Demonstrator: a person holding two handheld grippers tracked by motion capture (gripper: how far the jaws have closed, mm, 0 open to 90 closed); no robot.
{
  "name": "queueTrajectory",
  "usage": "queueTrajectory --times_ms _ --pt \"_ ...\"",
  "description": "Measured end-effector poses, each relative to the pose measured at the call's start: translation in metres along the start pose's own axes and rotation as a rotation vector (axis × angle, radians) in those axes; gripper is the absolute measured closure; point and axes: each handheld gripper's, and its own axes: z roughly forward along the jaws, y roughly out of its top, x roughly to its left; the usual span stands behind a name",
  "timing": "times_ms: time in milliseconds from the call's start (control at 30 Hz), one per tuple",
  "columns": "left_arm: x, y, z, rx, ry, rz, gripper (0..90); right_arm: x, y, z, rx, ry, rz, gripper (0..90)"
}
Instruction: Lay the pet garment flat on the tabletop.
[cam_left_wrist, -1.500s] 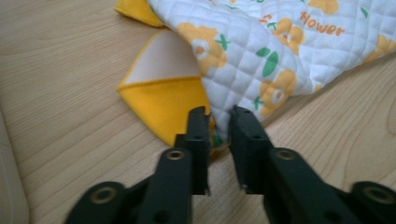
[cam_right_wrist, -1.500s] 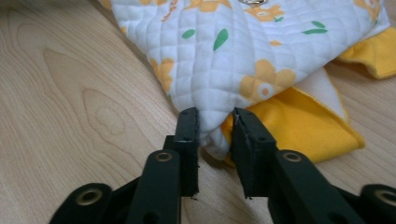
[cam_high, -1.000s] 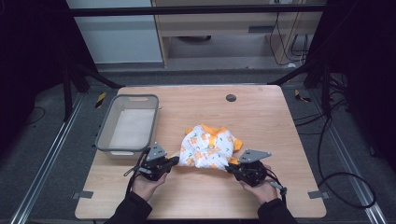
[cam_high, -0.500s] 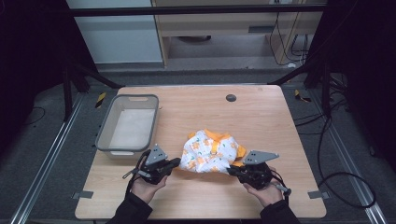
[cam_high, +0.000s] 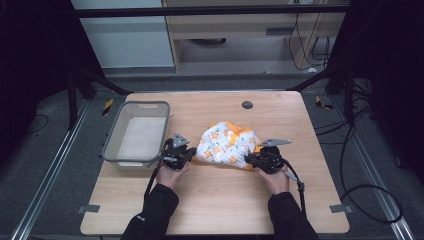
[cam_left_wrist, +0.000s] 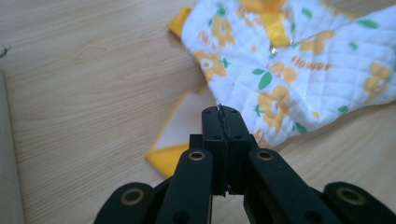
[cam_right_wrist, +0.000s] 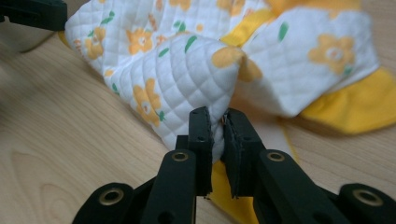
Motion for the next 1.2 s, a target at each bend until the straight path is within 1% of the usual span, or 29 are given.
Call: queueTrajectory --times_ms 67,100,133,167,200,233,267,300,333,367,400,467,500,533,600,667,700,733,833,900,933,967,1000,1033,1067,1100,1133,1167,1200 --pt "0.000 -0.002 0.004 0.004 0.011 0.010 87.8 0.001 -0.004 0.006 0.000 -0.029 -0.022 79.7" --pt "-0.001 -0.002 0.002 -0.010 0.020 0.005 75.6 0.004 -0.005 0.006 -0.004 -0.045 -0.045 76.3" --pt "0.000 -0.001 -0.001 -0.025 0.008 0.009 75.6 0.004 -0.005 0.006 -0.004 -0.045 -0.045 76.3" --pt "0.001 0.000 -0.011 -0.056 0.015 0.015 64.0 0.006 -0.003 0.000 -0.024 -0.054 -0.073 72.1" --pt "0.001 0.000 -0.011 -0.056 0.015 0.015 57.5 0.006 -0.003 0.000 -0.024 -0.054 -0.073 72.1" --pt "0.003 -0.001 -0.021 -0.083 0.013 0.025 51.7 0.007 -0.001 -0.009 -0.047 -0.060 -0.089 66.9" --pt "0.003 -0.001 -0.021 -0.083 0.013 0.025 47.9 0.008 -0.001 -0.015 -0.062 -0.061 -0.108 64.5" --pt "0.003 -0.002 -0.025 -0.092 0.017 0.035 44.7 0.009 -0.001 -0.020 -0.073 -0.059 -0.121 61.5" --pt "0.004 -0.004 -0.029 -0.090 0.014 0.047 44.7 0.009 -0.001 -0.020 -0.073 -0.059 -0.121 61.5" --pt "0.006 -0.009 -0.035 -0.068 0.015 0.072 40.4 0.010 -0.003 -0.032 -0.086 -0.063 -0.155 57.7" --pt "0.006 -0.009 -0.035 -0.068 0.015 0.072 40.0 0.010 -0.003 -0.032 -0.086 -0.063 -0.155 57.7" --pt "0.008 -0.018 -0.035 -0.024 0.027 0.088 38.2 0.011 -0.013 -0.043 -0.095 -0.054 -0.172 53.3" --pt "0.008 -0.018 -0.035 -0.024 0.027 0.088 38.1 0.011 -0.017 -0.044 -0.089 -0.054 -0.177 51.9" --pt "0.009 -0.020 -0.033 -0.013 0.032 0.091 38.1 0.011 -0.017 -0.044 -0.089 -0.054 -0.177 51.9" --pt "0.010 -0.024 -0.027 0.010 0.031 0.082 38.1 0.011 -0.026 -0.043 -0.066 -0.057 -0.188 50.8" --pt "0.010 -0.025 -0.020 0.023 0.034 0.089 38.1 0.010 -0.033 -0.039 -0.044 -0.060 -0.189 50.0" --pt "0.010 -0.026 -0.013 0.029 0.034 0.096 38.0 0.008 -0.036 -0.032 -0.019 -0.072 -0.200 49.7" --pt "0.010 -0.026 -0.013 0.029 0.034 0.096 38.0 0.008 -0.036 -0.032 -0.019 -0.072 -0.200 49.7" --pt "0.009 -0.026 -0.002 0.039 0.027 0.109 37.9 0.007 -0.034 -0.022 -0.009 -0.070 -0.192 51.1" --pt "0.009 -0.024 0.004 0.018 0.012 0.120 39.8 0.007 -0.031 -0.014 0.001 -0.059 -0.191 55.9" --pt "0.009 -0.024 0.004 0.018 0.012 0.120 42.8 0.007 -0.031 -0.014 0.001 -0.059 -0.191 55.9" --pt "0.009 -0.024 0.007 0.024 -0.017 0.122 45.6 0.008 -0.029 -0.010 0.014 -0.055 -0.196 61.9" --pt "0.009 -0.024 0.007 0.024 -0.017 0.122 49.6 0.008 -0.029 -0.010 0.014 -0.055 -0.196 61.9" --pt "0.009 -0.025 0.011 0.039 -0.041 0.101 56.4 0.008 -0.029 -0.006 0.035 -0.051 -0.194 67.0" --pt "0.009 -0.025 0.011 0.039 -0.041 0.101 62.4 0.008 -0.029 -0.006 0.035 -0.051 -0.194 67.0" --pt "0.008 -0.025 0.012 0.055 -0.035 0.087 72.3 0.008 -0.029 -0.005 0.060 -0.047 -0.184 75.0" --pt "0.009 -0.026 0.012 0.063 -0.039 0.080 72.3 0.008 -0.029 -0.005 0.060 -0.047 -0.184 75.0" --pt "0.009 -0.025 0.011 0.063 -0.055 0.081 84.1 0.009 -0.028 -0.007 0.062 -0.034 -0.181 83.5" --pt "0.008 -0.025 0.009 0.066 -0.068 0.093 84.1 0.009 -0.028 -0.007 0.062 -0.034 -0.181 83.5"
